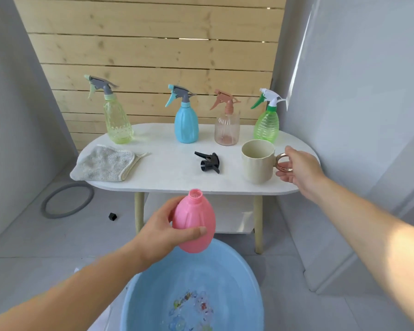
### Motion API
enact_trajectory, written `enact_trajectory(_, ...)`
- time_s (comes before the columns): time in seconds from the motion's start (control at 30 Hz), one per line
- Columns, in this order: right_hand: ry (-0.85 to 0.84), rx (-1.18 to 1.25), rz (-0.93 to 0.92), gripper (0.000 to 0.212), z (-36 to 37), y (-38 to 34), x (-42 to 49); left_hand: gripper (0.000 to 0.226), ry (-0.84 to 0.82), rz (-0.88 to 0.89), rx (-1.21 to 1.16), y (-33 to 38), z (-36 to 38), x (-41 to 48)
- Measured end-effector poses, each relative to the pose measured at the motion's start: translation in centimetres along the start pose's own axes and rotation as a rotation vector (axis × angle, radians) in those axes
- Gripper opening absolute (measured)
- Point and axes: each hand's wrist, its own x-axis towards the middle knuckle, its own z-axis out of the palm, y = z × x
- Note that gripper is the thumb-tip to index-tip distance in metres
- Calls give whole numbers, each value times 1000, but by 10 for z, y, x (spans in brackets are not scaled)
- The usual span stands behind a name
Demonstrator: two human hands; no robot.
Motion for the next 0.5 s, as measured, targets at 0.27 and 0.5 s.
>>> enact_trajectory(0.27,-4,-101,99,26,-2,3,30,68,-77,13,7,26,3,20)
enact_trajectory(0.5,84,-392,7,36,0,8,36,67,-140,29,35,26,9,20)
